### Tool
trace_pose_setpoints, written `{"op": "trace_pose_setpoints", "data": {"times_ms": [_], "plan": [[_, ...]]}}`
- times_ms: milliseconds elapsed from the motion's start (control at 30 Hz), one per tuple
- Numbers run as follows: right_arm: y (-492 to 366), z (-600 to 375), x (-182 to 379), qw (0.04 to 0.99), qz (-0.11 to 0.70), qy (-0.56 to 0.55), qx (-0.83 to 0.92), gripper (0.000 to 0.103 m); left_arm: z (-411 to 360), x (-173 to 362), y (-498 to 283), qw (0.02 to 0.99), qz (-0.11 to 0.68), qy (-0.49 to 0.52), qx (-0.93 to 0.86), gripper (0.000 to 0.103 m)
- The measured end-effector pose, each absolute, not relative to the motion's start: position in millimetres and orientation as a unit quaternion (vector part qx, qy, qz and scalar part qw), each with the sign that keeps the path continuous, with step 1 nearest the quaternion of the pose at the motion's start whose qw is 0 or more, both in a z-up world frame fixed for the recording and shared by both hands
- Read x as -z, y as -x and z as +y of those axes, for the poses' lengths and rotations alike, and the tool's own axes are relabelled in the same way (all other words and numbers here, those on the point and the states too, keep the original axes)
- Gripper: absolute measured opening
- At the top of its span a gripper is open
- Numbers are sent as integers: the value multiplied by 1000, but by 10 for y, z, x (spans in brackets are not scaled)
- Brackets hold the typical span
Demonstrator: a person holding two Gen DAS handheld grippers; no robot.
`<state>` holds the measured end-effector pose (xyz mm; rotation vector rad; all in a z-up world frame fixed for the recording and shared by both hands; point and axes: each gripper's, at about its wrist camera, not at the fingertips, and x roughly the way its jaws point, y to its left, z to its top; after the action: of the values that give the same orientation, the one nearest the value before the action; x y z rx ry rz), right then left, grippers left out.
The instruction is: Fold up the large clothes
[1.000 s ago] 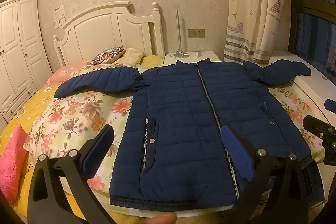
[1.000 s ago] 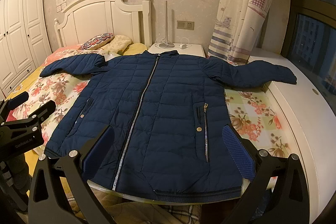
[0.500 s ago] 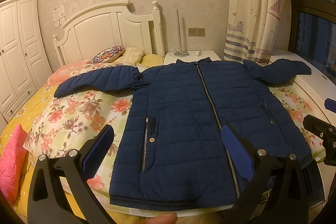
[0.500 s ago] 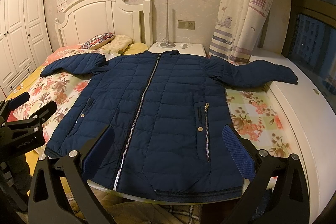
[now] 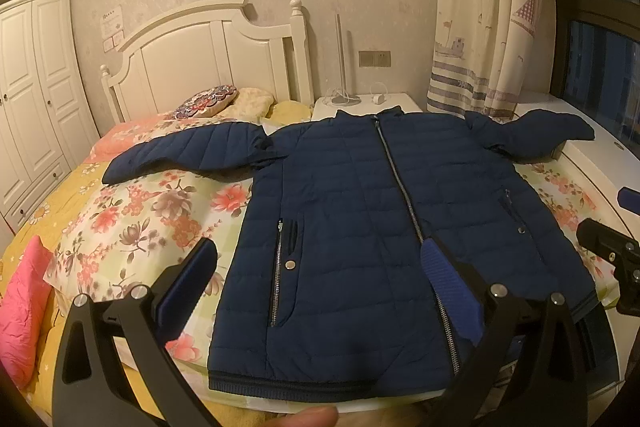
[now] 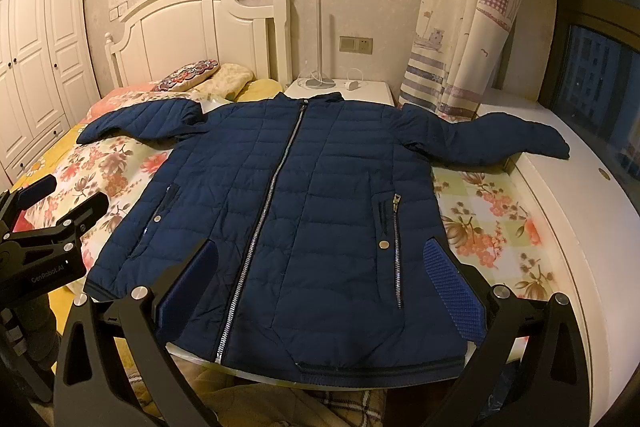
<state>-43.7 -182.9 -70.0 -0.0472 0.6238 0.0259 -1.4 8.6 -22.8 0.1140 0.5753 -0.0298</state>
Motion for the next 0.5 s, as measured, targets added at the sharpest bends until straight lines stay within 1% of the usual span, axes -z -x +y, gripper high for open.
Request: {"op": "trace_pose_setpoints", "data": {"times_ms": [500], "plan": [[238,-2042,805,956,295,4,9,99,104,292,-184,949,309,-56,18,101]]}}
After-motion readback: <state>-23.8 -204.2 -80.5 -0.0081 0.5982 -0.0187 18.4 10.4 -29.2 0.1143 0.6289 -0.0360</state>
